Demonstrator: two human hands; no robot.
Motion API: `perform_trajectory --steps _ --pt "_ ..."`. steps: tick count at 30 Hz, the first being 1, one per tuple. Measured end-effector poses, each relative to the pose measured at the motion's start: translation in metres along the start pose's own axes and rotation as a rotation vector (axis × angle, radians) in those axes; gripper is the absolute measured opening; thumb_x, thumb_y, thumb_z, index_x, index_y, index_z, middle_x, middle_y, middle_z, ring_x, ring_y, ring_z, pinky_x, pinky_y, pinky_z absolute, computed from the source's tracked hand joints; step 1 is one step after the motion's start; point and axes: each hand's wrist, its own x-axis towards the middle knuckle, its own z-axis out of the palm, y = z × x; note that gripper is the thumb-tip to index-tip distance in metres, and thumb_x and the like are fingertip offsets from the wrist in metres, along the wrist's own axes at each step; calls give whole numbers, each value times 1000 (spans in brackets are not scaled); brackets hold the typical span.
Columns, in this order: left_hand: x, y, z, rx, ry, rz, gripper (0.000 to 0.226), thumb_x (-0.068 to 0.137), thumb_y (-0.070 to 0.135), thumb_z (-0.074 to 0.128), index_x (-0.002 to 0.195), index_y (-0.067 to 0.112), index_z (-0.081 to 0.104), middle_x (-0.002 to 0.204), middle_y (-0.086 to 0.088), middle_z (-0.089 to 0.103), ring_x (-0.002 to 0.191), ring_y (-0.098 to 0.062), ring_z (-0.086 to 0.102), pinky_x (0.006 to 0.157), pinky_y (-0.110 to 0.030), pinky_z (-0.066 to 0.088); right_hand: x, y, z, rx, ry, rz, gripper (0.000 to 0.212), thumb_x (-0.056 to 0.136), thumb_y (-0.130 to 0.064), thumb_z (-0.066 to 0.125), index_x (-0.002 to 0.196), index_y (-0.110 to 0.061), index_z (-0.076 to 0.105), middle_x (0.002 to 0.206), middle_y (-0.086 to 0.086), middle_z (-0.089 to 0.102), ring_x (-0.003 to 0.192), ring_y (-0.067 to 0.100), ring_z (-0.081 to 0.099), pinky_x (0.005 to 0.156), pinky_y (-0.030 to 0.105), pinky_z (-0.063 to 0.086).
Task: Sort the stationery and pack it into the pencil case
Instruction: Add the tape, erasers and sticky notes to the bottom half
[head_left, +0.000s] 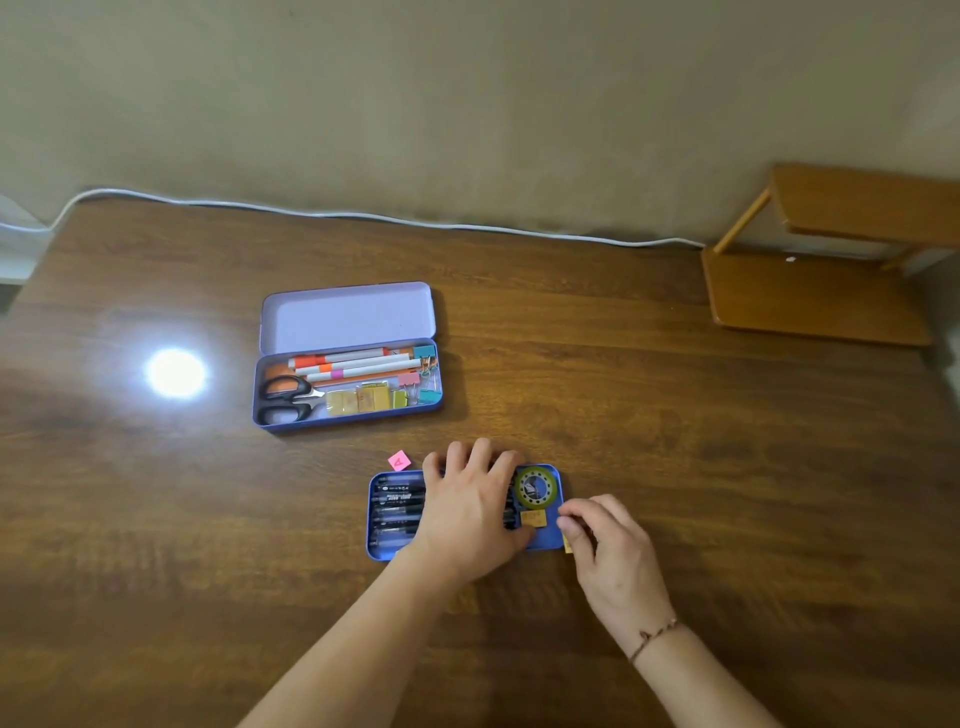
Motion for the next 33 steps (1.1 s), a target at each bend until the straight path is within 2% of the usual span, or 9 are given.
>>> perform_trajectory --steps 4,9,13,19,23,27,30,33 --pt "0 1 0 -26 -3 -15 74 74 64 63 137 35 36 132 6 39 121 -22 32 105 -46 23 8 -5 -1 43 26 30 5 84 -11 69 84 -16 71 81 -10 58 74 -3 55 60 2 42" --pt "-1 1 -1 -23 -3 -20 73 75 63 62 137 35 36 130 6 39 120 -21 32 105 -46 23 17 -7 0 28 -11 -31 8 87 -6 63 87 -10 70 87 -7 56 77 3 55 68 -1 41" --pt "-1 1 0 -26 0 -18 72 75 62 62 137 34 37 131 5 39 120 -22 33 105 -47 24 17 -8 -1 -20 -88 -89 11 91 -11 59 96 -9 67 95 -10 50 82 2 53 68 1 41" --pt "0 0 0 -13 0 -9 70 75 63 60 135 34 39 131 5 40 120 -23 34 105 -47 25 14 -12 -10 -59 -200 -87 19 85 -16 66 103 -17 62 94 -14 41 77 -6 49 67 -1 40" --pt "0 0 1 -19 -5 -10 70 76 62 61 135 34 38 131 5 40 120 -23 34 106 -48 24 21 -17 -11 -107 -228 -17 20 85 -19 67 104 -20 63 96 -15 42 74 -3 48 64 3 41" --pt "-1 -1 -6 -26 -16 22 73 75 67 58 136 34 38 131 6 41 121 -22 34 104 -48 23 25 -19 -16 -109 -223 2 19 83 -25 70 100 -23 64 95 -15 46 80 -1 51 63 8 43" --pt "-6 -14 -16 -90 112 25 64 78 69 53 131 33 48 130 8 48 120 -21 39 100 -44 29 26 -20 -22 -42 -100 43 16 83 -28 68 99 -25 64 88 -17 49 76 0 52 63 14 45" --pt "-7 -46 -27 -79 330 -205 41 84 50 60 116 24 62 117 2 58 106 -24 49 85 -40 44 27 -22 -22 -2 -55 53 17 84 -25 68 100 -24 66 85 -17 51 74 3 53 65 22 50"
